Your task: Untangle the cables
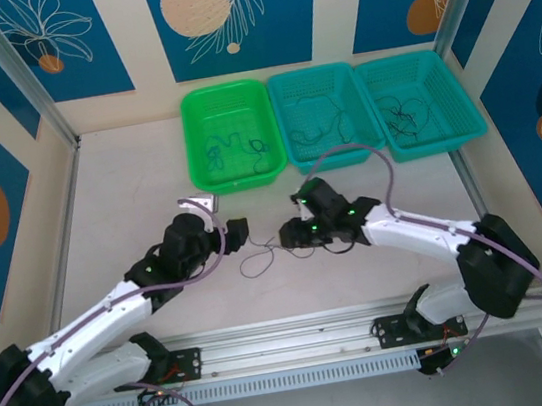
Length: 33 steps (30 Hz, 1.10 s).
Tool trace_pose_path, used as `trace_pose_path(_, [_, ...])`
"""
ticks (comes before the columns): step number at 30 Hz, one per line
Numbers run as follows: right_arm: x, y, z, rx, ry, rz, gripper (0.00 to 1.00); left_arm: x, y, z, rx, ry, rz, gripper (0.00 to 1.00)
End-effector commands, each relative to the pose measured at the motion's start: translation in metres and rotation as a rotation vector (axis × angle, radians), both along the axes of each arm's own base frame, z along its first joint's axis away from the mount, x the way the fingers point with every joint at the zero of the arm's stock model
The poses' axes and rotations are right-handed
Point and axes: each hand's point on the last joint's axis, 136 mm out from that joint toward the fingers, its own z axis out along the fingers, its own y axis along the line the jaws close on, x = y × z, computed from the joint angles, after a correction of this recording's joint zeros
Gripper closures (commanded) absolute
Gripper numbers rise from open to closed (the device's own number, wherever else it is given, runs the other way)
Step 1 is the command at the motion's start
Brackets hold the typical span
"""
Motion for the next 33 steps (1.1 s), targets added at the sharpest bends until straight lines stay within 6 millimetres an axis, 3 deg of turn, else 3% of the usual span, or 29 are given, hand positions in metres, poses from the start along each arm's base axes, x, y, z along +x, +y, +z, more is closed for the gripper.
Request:
trace_pose_path(1, [-0.002, 0.011, -0.011, -0.178, -0.058, 0.092, 0.43, -0.003, 0.025, -0.01, 0.127, -0.004, 0.061, 0.16])
trace_pose_path(3, [-0.007, 0.025, -0.016, -0.232, -0.088, 0.176, 0.24, -0.005, 0.032, -0.012, 0.142, -0.003, 0.085, 0.16])
trace_pose_path(5, [-0.009, 0.035, -0.021, -0.275, -0.123, 0.248, 0.16, -0.005, 0.039, -0.012, 0.154, -0.011, 0.109, 0.16])
trace_pose_path(6, [-0.008, 0.035, -0.024, -0.313, -0.137, 0.258, 0.0, -0.005, 0.042, -0.012, 0.159, -0.014, 0.121, 0.16])
trace_pose_path(10, [-0.021, 0.052, -0.033, -0.34, -0.142, 0.408, 0.01, -0.007, 0.053, -0.011, 0.166, -0.032, 0.161, 0.16])
trace_pose_path(13, [-0.028, 0.064, -0.051, -0.359, -0.084, 0.459, 0.0, -0.007, 0.059, -0.011, 0.161, -0.041, 0.186, 0.16])
trace_pose_path(18, [-0.023, 0.063, -0.08, -0.487, -0.072, 0.447, 0.01, -0.009, 0.065, -0.01, 0.152, -0.051, 0.209, 0.15])
trace_pose_path(21, [-0.018, 0.056, -0.087, -0.537, -0.077, 0.425, 0.1, -0.011, 0.063, -0.012, 0.16, -0.045, 0.186, 0.15])
trace_pose_path(25, [-0.017, 0.046, -0.097, -0.585, -0.067, 0.416, 0.31, -0.019, 0.049, -0.014, 0.146, -0.058, 0.074, 0.14])
trace_pose_path(28, [-0.016, 0.04, -0.101, -0.582, -0.052, 0.394, 0.58, -0.026, 0.035, -0.009, 0.104, -0.093, -0.022, 0.13])
trace_pose_path(31, [-0.015, 0.036, -0.1, -0.543, -0.021, 0.374, 0.94, -0.033, 0.028, -0.008, 0.095, -0.098, -0.088, 0.14])
trace_pose_path(32, [-0.013, 0.034, -0.099, -0.528, -0.009, 0.361, 1.0, -0.035, 0.025, -0.007, 0.096, -0.096, -0.111, 0.15])
trace_pose_path(33, [-0.012, 0.031, -0.098, -0.517, -0.005, 0.346, 1.0, -0.037, 0.022, -0.006, 0.093, -0.095, -0.138, 0.15])
